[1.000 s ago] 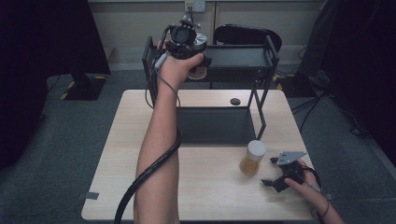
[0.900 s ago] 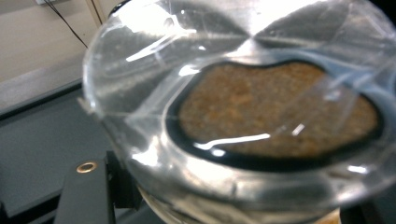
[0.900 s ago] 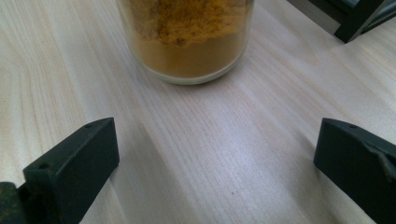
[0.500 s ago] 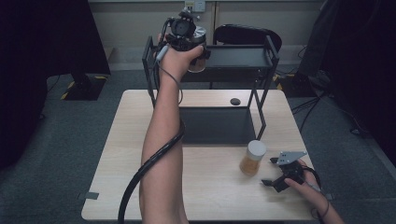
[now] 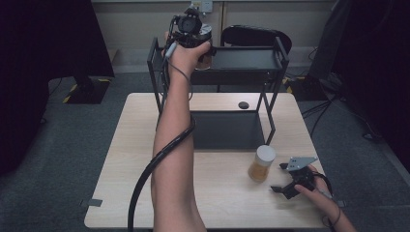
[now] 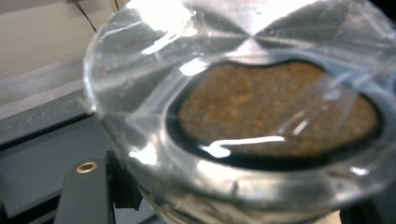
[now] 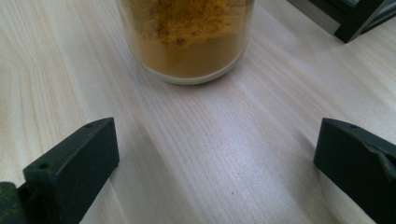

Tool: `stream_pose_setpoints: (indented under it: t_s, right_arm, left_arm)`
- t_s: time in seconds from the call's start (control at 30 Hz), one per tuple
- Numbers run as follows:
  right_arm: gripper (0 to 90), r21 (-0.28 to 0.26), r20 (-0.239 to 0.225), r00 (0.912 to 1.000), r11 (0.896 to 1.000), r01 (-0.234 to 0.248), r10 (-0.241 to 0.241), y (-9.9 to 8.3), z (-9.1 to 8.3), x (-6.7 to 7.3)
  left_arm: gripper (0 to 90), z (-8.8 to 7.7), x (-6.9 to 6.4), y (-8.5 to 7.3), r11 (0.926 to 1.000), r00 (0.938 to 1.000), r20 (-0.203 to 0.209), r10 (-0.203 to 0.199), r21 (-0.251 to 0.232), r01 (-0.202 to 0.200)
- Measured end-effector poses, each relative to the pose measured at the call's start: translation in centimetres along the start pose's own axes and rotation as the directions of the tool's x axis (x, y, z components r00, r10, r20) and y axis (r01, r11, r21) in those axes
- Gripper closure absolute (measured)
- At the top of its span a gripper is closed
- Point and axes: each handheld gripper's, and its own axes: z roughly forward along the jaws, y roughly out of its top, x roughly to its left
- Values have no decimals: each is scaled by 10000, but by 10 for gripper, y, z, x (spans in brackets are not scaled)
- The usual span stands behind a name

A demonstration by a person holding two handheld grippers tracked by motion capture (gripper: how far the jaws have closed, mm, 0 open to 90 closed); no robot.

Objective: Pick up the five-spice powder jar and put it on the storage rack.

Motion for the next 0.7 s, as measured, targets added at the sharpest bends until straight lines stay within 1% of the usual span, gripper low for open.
stream_pose_setpoints:
  t_s: [0.2, 0.37, 0.5, 0.57, 0.63, 0.7]
  right_arm:
    - [0, -2, 2, 10000, 10000, 2, -2, 0, 0, 0]
    - [0, 3, 1, 10000, 10000, -2, 2, 0, 0, 0]
    - [0, 6, -5, 10000, 10000, -5, 5, 0, 0, 0]
    - [0, 1, -2, 10000, 10000, -8, 8, 0, 0, 0]
    - [0, 1, -2, 10000, 10000, -4, 4, 0, 0, 0]
    - [0, 0, -2, 10000, 10000, -6, 6, 0, 0, 0]
  left_arm:
    - [316, 13, 2, 2, 10000, 10000, -19, -79, 31, 79]
    - [316, 20, 5, 1, 9998, 9998, 5, -207, -65, 207]
    - [316, 25, 5, 3, 9998, 9998, -30, -182, 41, 182]
    - [316, 29, 6, 2, 9997, 9997, -27, -240, -6, 240]
    - [316, 30, 6, 2, 9998, 9998, -48, -213, -14, 213]
    - [316, 32, 7, 2, 9998, 9998, -31, -197, 66, 197]
